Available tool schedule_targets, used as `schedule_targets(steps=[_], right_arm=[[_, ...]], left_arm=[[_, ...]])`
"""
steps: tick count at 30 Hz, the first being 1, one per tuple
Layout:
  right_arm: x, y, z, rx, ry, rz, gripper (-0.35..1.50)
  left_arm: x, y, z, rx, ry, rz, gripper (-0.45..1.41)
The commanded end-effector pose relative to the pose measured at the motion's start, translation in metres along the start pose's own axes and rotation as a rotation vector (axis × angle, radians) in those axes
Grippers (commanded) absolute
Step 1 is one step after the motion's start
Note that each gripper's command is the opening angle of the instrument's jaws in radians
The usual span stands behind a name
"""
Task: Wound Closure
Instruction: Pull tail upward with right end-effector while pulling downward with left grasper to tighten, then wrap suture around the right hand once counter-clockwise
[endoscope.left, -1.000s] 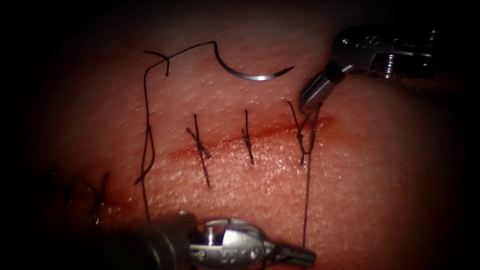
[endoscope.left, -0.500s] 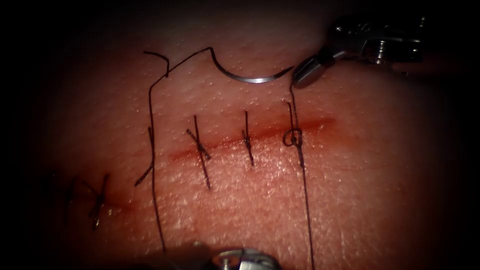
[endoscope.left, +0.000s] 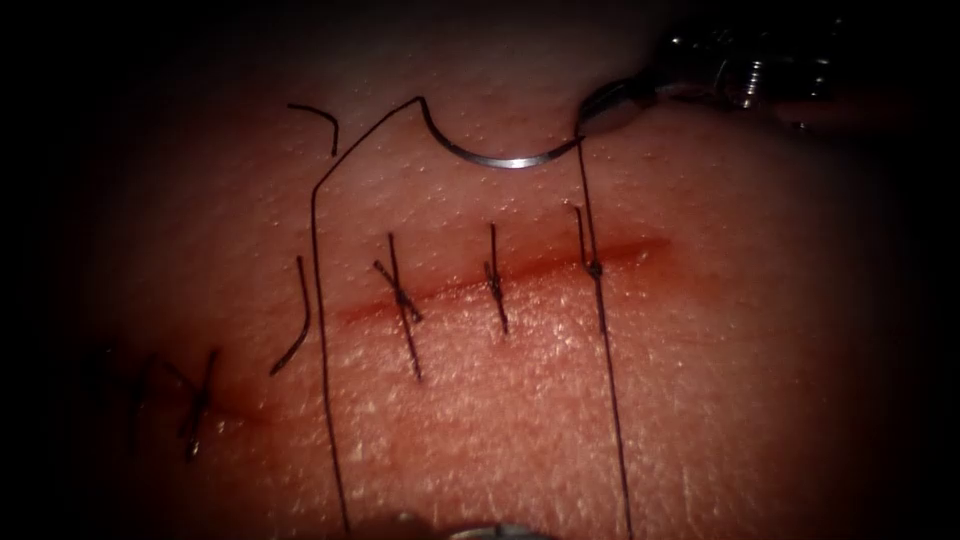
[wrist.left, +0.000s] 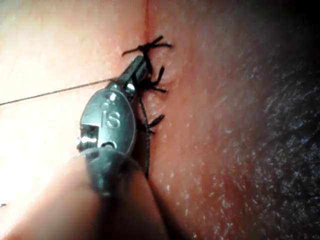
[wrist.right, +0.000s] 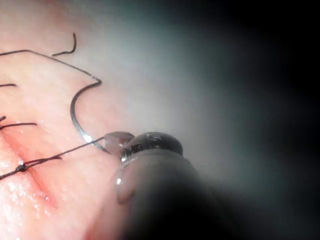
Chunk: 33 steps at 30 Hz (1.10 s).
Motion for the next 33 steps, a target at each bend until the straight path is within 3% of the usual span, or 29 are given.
schedule_targets(steps=[1,14,20,23,24,26,28,31,33], right_arm=[[0.0006,0.0008,0.0008,-0.026,-0.007,-0.005,-0.35],[0.0007,0.0004,0.0013,-0.073,-0.039,-0.026,-0.35],[0.0008,-0.0011,0.0014,-0.023,-0.011,-0.065,-0.35],[0.0004,-0.0029,0.0008,0.011,0.088,-0.089,-0.35],[0.0003,-0.0035,0.0006,0.015,0.101,-0.1,-0.08],[0.0001,-0.0045,-0.0002,0.016,0.139,-0.118,0.67],[0.0,-0.0051,-0.0011,0.002,0.191,-0.189,1.13],[0.0003,-0.0062,-0.004,-0.031,0.305,-0.303,1.38],[0.0005,-0.0068,-0.0055,-0.041,0.332,-0.36,1.36]], left_arm=[[-0.0002,-0.0001,0.0004,-0.015,0.013,-0.006,-0.45],[-0.0004,0.0032,0.0029,-0.169,0.073,-0.017,-0.45],[0.0014,0.0016,0.0012,-0.129,0.063,-0.025,-0.45],[0.0031,0.0,-0.0009,-0.076,0.036,-0.019,-0.45],[0.0037,-0.0004,-0.0017,-0.059,0.032,-0.011,-0.45],[0.005,-0.0013,-0.0032,-0.016,0.013,0.005,-0.45],[0.0064,-0.0022,-0.0048,0.02,-0.007,0.029,-0.45],[0.0089,-0.0038,-0.0075,0.074,-0.039,0.062,-0.45],[0.0099,-0.0045,-0.0086,0.093,-0.054,0.081,-0.45]])
